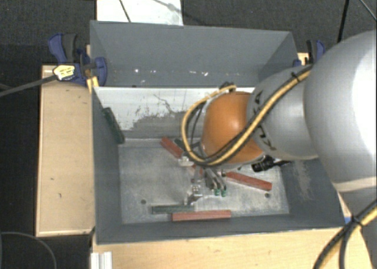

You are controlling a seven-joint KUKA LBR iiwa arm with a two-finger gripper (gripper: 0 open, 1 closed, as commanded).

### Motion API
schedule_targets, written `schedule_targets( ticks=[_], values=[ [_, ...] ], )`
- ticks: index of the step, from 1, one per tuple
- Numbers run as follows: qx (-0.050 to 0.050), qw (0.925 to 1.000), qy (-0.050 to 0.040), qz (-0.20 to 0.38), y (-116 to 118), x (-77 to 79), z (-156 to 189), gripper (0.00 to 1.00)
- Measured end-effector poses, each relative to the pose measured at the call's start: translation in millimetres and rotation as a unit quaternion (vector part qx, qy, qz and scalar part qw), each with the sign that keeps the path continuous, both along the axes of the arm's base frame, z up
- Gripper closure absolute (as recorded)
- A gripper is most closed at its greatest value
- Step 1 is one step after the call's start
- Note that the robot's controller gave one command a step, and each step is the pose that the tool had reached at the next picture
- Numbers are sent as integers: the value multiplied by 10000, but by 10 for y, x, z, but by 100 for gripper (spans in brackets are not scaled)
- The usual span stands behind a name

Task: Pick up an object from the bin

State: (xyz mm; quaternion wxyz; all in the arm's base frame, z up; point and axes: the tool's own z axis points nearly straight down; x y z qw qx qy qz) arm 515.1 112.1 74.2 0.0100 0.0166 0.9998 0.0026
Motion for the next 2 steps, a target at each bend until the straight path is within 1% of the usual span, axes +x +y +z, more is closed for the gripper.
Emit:
schedule_targets(
  ticks=[1,2],
  values=[
    [-21,9993,-24,361,315,-102,128,0],
    [6,9989,-39,463,498,-171,232,0]
  ],
)
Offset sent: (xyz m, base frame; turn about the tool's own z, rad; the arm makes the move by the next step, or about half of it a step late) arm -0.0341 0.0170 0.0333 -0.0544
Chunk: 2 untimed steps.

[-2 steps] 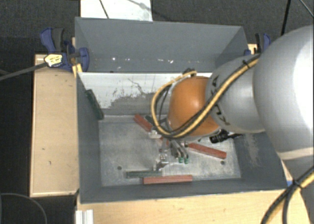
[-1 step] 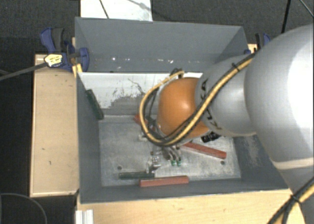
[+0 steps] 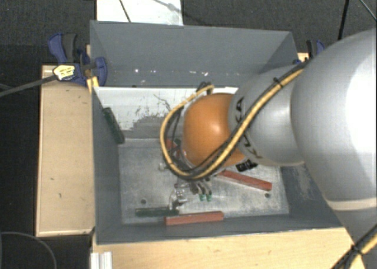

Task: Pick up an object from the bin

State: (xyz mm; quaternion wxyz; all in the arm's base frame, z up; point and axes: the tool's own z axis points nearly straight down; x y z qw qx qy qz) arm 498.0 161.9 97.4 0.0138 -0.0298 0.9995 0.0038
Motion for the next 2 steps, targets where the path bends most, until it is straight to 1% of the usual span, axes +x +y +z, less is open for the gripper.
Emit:
schedule_targets(
  ticks=[1,2],
  values=[
    [-17,9998,-44,177,200,13,-82,0],
    [9,9998,-56,165,434,-31,-131,0]
  ],
)
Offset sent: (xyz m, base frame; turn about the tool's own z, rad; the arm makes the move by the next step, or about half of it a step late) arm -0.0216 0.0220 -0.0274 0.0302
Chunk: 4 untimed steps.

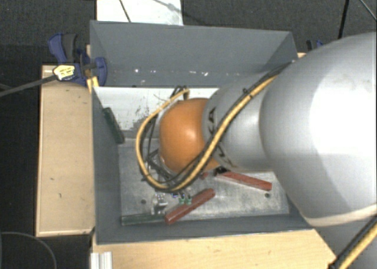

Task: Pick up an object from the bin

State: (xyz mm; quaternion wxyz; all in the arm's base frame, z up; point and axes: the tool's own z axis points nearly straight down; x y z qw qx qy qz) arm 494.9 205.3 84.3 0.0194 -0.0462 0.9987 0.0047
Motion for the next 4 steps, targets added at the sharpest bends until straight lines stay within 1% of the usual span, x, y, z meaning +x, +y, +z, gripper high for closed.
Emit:
schedule_targets(
  ticks=[1,2,3,4],
  values=[
    [-26,9999,92,-34,-8,-54,-44,0],
    [-28,10000,84,4,13,-47,-46,0],
    [-66,9984,191,523,47,197,493,0],
    [-53,9982,144,587,-504,150,80,0]
  ],
)
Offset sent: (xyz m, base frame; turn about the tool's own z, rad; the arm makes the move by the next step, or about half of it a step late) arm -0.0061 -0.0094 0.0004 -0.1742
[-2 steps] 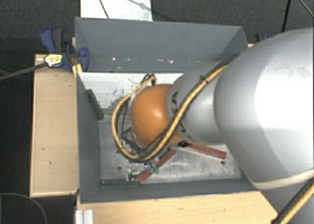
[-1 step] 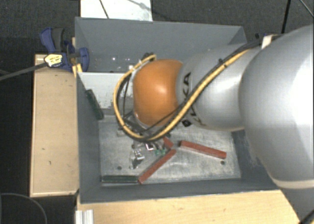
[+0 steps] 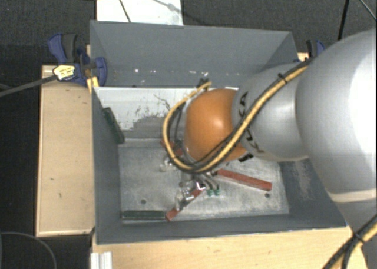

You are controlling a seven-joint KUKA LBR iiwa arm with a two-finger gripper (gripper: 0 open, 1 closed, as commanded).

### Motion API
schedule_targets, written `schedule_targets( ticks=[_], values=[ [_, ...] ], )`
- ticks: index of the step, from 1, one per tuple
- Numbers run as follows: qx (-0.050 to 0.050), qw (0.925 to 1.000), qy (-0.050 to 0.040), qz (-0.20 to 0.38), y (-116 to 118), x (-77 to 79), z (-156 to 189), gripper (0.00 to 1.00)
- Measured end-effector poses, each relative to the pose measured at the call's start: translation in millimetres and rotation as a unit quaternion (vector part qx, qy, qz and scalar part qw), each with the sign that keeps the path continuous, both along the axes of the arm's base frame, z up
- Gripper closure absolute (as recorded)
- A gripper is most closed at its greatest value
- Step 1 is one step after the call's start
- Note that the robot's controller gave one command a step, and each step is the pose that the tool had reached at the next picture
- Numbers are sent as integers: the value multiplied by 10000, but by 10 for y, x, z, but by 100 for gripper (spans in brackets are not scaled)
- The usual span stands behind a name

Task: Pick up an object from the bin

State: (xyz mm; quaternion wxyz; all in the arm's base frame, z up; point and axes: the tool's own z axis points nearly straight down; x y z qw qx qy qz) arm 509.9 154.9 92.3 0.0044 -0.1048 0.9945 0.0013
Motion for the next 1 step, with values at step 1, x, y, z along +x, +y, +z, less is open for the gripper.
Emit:
schedule_targets(
  ticks=[1],
  values=[
    [13,10000,-12,-33,-106,7,-91,0]
  ],
)
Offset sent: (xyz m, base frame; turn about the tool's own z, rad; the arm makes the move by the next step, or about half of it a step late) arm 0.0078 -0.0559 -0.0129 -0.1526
